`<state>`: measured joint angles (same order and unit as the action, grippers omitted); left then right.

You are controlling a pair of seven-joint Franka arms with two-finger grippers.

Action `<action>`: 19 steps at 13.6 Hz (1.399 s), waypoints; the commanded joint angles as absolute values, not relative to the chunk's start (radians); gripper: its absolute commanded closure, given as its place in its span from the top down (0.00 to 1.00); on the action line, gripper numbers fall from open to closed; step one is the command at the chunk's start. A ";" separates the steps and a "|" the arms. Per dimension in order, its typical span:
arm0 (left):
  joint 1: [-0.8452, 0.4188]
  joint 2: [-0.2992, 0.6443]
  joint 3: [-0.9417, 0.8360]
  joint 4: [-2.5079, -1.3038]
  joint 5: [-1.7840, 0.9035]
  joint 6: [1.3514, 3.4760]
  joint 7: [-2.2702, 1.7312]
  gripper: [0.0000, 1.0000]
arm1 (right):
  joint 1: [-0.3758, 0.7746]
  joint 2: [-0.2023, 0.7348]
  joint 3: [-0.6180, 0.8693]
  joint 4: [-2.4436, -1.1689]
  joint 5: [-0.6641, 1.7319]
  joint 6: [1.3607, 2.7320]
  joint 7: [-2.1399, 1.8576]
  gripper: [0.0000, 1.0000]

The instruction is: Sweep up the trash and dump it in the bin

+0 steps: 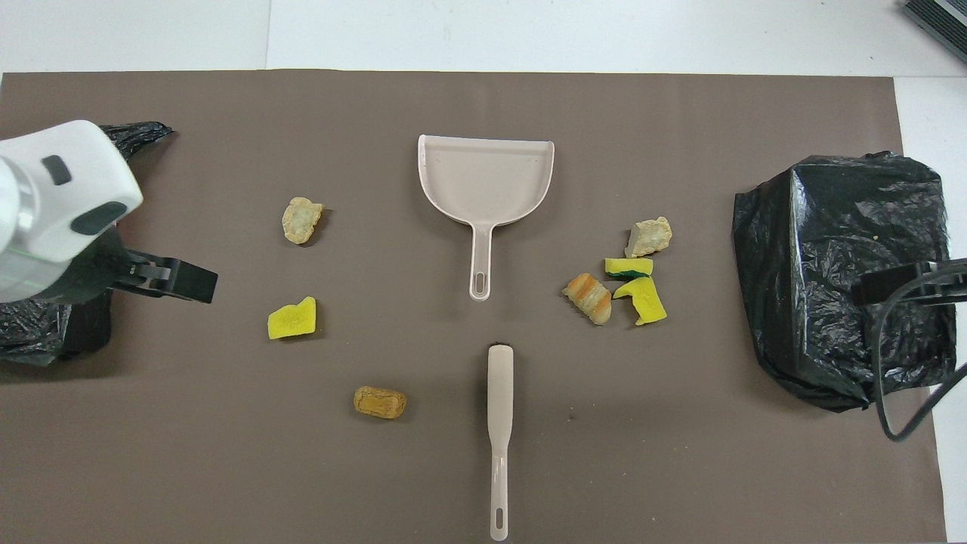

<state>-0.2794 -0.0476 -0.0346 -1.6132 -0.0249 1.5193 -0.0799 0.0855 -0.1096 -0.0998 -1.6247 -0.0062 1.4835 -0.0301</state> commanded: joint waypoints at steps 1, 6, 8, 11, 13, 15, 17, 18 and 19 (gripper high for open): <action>-0.403 -0.127 -0.021 -1.787 -0.025 1.642 -0.225 1.00 | 0.080 -0.130 -0.094 -1.647 0.011 1.485 -0.012 1.00; -0.628 -0.143 -0.025 -1.948 -0.026 1.779 -0.449 1.00 | 0.080 -0.130 -0.094 -1.647 0.011 1.483 -0.012 1.00; -0.719 -0.134 -0.025 -2.011 -0.026 1.866 -0.552 1.00 | 0.080 -0.130 -0.094 -1.647 0.011 1.485 -0.011 1.00; -0.840 -0.077 -0.025 -2.086 -0.026 1.982 -0.664 1.00 | 0.080 -0.130 -0.094 -1.647 0.011 1.485 -0.011 1.00; -0.900 -0.046 -0.025 -2.126 -0.026 2.075 -0.742 1.00 | 0.080 -0.130 -0.094 -1.647 0.011 1.483 -0.011 1.00; -0.943 -0.006 -0.025 -2.144 -0.026 2.117 -0.779 1.00 | 0.080 -0.130 -0.094 -1.647 0.011 1.485 -0.011 1.00; -0.978 0.009 -0.026 -2.180 -0.026 2.172 -0.788 1.00 | 0.080 -0.130 -0.094 -1.647 0.011 1.485 -0.011 1.00; -1.003 0.011 -0.025 -2.210 -0.026 2.204 -0.793 1.00 | 0.080 -0.130 -0.094 -1.647 0.011 1.485 -0.011 1.00; -1.009 0.009 -0.026 -2.221 -0.026 2.210 -0.793 1.00 | 0.080 -0.130 -0.094 -1.647 0.011 1.485 -0.011 1.00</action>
